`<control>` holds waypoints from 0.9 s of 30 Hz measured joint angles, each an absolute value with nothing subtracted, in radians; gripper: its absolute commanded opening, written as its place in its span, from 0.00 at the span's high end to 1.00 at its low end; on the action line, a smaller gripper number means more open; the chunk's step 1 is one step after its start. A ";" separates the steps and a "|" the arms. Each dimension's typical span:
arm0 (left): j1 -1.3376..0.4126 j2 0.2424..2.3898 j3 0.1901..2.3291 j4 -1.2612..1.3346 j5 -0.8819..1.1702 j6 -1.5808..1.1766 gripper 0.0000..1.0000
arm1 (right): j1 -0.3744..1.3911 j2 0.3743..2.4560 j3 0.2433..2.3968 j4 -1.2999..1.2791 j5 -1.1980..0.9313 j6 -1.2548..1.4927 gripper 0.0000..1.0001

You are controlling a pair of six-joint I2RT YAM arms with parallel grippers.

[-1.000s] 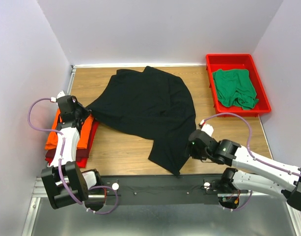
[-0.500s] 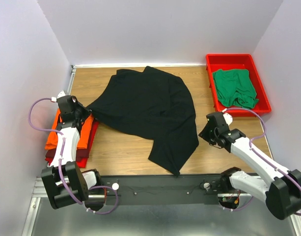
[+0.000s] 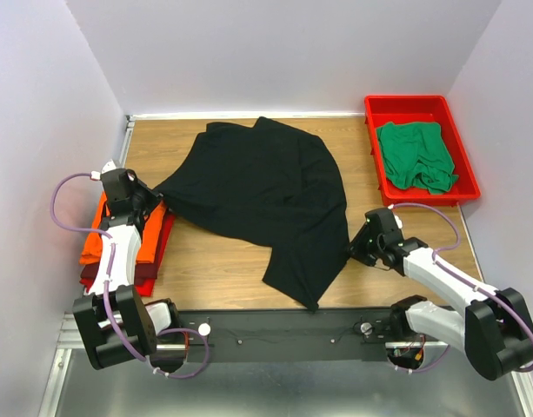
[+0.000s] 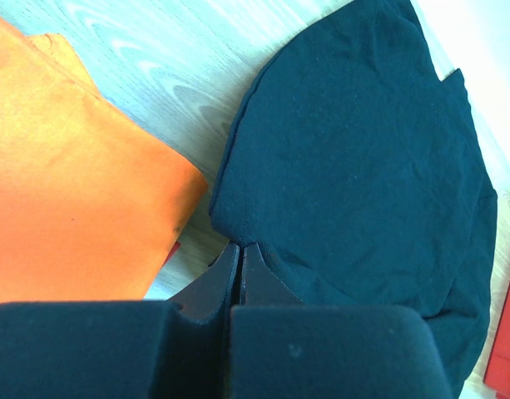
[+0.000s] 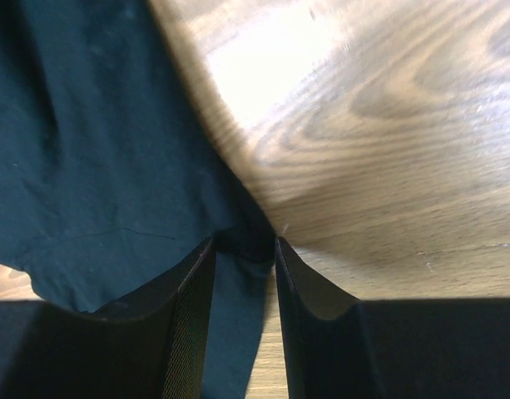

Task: Fold and stack the t-shirts
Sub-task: Flatten the tshirt out

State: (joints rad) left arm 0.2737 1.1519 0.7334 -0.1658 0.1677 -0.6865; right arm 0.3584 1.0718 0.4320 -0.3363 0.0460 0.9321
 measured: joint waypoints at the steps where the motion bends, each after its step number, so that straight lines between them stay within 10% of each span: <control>1: 0.274 1.152 0.733 -0.166 0.168 -0.686 1.00 | 0.358 1.072 0.426 -0.332 0.043 0.934 0.58; 11: 0.274 1.152 0.733 -0.163 0.168 -0.693 1.00 | 0.358 1.076 0.402 -0.285 0.026 0.946 0.60; 16: 0.274 1.152 0.733 -0.158 0.169 -0.701 1.00 | 0.358 1.114 0.403 -0.249 0.020 0.953 1.00; 27: 0.274 1.152 0.830 -0.157 0.217 -0.680 1.00 | 0.358 1.161 0.822 -0.331 0.102 0.801 1.00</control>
